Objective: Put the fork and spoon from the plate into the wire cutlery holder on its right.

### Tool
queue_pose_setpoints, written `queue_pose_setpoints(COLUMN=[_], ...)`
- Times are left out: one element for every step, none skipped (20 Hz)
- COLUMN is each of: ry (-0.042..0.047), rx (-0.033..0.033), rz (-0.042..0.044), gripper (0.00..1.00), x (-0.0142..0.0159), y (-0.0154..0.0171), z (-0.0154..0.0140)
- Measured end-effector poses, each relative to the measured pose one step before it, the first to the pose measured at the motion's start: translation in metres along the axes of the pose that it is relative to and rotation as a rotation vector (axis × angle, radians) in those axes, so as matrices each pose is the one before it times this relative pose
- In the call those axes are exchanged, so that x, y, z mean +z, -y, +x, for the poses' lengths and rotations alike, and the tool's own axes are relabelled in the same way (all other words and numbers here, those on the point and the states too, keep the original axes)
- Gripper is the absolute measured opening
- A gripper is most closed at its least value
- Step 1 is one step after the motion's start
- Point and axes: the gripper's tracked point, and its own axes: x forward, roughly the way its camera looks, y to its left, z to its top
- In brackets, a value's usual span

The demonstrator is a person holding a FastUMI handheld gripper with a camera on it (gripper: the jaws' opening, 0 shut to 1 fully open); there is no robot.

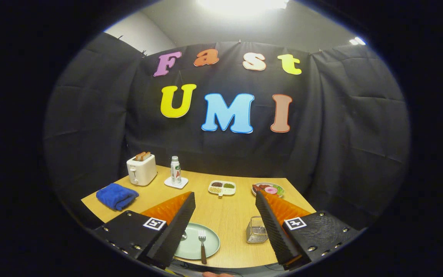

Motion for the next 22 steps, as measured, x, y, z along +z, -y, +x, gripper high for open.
queue_pose_setpoints(ry=[0.00729, 0.00475, 0.00014, -0.00464, -0.00943, -0.02064, -0.02821, -0.03378, -0.03379, -0.03363, -0.03288, -0.03766, -0.04975, -0.05586, -0.05805, -0.05860, -0.06866, -0.06795, -0.06291, -0.06662, -0.06086, -0.04878], rx=[0.00119, 0.00001, -0.00161, 0.00208, 0.00127, 0.00649, 0.01200, 0.00827, 0.01166, 0.00978, 0.00777, 0.01288, 0.01629, 0.02270, 0.02223, 0.01525, 0.00747, 0.00865, 0.00807, 0.01118, 0.01336, 0.02042], rz=[0.00586, 0.00404, -0.00094, -0.00593, -0.01078, -0.00786, -0.00218, -0.00230, -0.00725, -0.01243, -0.01685, -0.01627, -0.00410, 0.00715, 0.00614, -0.00415, -0.01499, -0.01576, -0.01093, -0.00981, -0.00046, 0.00914], gripper=[0.96, 0.96, 0.96, 0.96, 0.96, 0.96, 0.96, 0.96, 0.96, 0.96, 0.96, 0.96, 0.96, 0.96, 0.97, 0.96, 0.96, 0.96, 0.96, 0.97, 0.96, 0.96], x=[0.00332, 0.00241, -0.00142, -0.00228, -0.00492, -0.00635, -0.01077, -0.00917, -0.01044, -0.00955, -0.01040, -0.00980, -0.01268, -0.01284, -0.01461, -0.01430, -0.01820, -0.01738, -0.01628, -0.01504, -0.01373, -0.00990], y=[0.00028, -0.00069, 0.00013, -0.00057, -0.00025, -0.00131, -0.00317, -0.00207, -0.00193, -0.00201, -0.00104, -0.00186, -0.00315, -0.00434, -0.00548, -0.00373, -0.00246, -0.00111, -0.00122, -0.00134, -0.00216, -0.00213], z=[0.00099, 0.00079, 0.00143, 0.00046, 0.00034, 0.00104, 0.00034, 0.00085, 0.00243, 0.00309, 0.00387, 0.00392, 0.00528, 0.00438, 0.00603, 0.00735, 0.00992, 0.00815, 0.01121, 0.01061, 0.01223, 0.00946])
